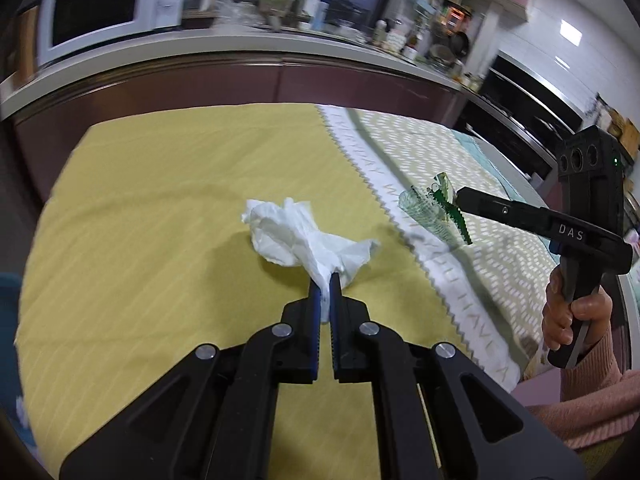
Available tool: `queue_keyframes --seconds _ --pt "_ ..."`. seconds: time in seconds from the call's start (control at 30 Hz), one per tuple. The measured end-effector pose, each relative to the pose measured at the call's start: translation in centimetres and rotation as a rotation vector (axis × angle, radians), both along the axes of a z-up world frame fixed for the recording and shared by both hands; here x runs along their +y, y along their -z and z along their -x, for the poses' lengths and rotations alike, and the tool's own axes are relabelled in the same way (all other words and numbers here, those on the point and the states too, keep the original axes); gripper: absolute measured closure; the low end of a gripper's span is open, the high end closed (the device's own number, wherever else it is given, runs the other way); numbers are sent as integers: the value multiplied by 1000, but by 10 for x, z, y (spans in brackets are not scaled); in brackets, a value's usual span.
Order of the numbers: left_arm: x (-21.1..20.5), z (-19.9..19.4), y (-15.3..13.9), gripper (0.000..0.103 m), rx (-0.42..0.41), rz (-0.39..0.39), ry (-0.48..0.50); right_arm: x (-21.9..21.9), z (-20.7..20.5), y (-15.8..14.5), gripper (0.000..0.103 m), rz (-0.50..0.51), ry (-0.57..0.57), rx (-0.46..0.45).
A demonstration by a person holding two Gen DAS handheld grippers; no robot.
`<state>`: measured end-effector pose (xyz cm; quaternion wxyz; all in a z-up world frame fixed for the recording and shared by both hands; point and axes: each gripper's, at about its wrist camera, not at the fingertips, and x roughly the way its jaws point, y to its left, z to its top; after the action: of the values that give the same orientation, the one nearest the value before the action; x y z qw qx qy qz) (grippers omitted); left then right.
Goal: Collect trash
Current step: 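Grasp a green wrapper with the right tool while the left tool grasps a white tissue, then lift the tissue and green wrapper off the tablecloth with both tools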
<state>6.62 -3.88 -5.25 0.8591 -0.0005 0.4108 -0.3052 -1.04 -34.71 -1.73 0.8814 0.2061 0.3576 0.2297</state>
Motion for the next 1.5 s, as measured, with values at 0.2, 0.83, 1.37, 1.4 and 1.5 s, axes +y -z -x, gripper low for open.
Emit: queue_keyframes --seconds 0.2,0.83,1.37,1.4,1.5 --pt "46 16 -3 98 -25 -2 -109 46 -15 -4 101 -2 -121 -3" --pt "86 9 25 56 82 85 -222 95 -32 3 101 35 -192 42" --pt "69 7 22 97 73 109 -203 109 -33 -8 101 35 -212 23" --pt "69 9 20 97 65 107 -205 109 -33 -10 101 34 -214 20" --pt "73 13 17 97 47 106 -211 113 -33 -13 101 35 -220 13"
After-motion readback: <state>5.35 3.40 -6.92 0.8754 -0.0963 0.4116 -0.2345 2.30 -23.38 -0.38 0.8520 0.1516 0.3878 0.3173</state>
